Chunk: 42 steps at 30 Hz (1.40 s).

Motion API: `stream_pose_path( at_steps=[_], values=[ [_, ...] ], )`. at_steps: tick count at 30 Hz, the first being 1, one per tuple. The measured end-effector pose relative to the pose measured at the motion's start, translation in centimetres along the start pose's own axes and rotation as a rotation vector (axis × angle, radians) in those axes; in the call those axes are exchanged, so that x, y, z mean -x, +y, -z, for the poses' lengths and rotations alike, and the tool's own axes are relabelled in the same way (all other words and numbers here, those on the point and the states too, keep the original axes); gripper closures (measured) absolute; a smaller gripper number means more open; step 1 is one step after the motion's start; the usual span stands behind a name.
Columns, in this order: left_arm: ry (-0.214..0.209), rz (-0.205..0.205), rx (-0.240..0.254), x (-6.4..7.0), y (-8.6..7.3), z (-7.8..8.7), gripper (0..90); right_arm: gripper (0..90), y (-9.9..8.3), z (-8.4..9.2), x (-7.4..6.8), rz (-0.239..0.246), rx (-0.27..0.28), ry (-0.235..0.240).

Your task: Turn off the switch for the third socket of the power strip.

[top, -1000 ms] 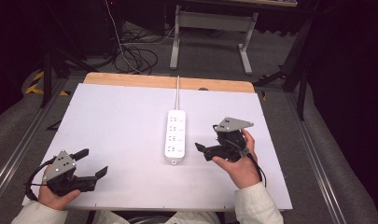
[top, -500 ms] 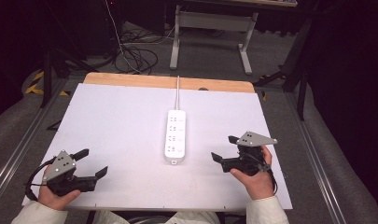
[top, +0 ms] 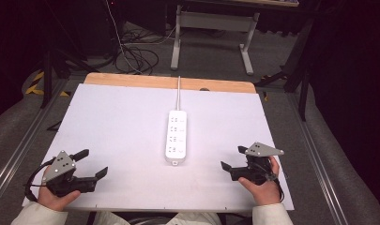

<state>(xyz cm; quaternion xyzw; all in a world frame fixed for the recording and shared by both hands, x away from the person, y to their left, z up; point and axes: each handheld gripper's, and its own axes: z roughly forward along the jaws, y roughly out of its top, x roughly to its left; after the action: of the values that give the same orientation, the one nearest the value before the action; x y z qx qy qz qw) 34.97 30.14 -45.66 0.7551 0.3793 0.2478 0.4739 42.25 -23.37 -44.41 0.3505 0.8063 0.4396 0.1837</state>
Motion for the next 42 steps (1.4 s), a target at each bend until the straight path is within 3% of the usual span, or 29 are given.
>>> stream_pose_path(
  at_steps=[9, 22, 28, 35, 42],
  values=[
    [0.002, 0.001, -0.003, -0.2, -0.1, 0.2, 10.9, 9.3, -2.1, -0.4, 0.7, -0.019, 0.000, 0.007],
    [0.006, 0.008, -0.026, -0.5, -0.6, 0.8, 9.5, 9.2, -5.1, -1.1, 0.9, -0.057, -0.069, 0.001],
    [-0.001, 0.004, -0.024, -0.3, -0.5, 0.4, 9.9, 9.2, -4.8, -1.2, 1.0, -0.062, -0.058, -0.014],
    [0.004, -0.004, -0.019, -0.3, -0.5, 0.3, 10.4, 9.2, -4.2, -0.1, 0.8, -0.048, 0.033, -0.035],
    [0.004, -0.004, -0.018, -0.3, -0.5, 0.3, 10.5, 9.6, -4.2, 0.0, 0.7, -0.028, 0.030, -0.039]
  ],
)
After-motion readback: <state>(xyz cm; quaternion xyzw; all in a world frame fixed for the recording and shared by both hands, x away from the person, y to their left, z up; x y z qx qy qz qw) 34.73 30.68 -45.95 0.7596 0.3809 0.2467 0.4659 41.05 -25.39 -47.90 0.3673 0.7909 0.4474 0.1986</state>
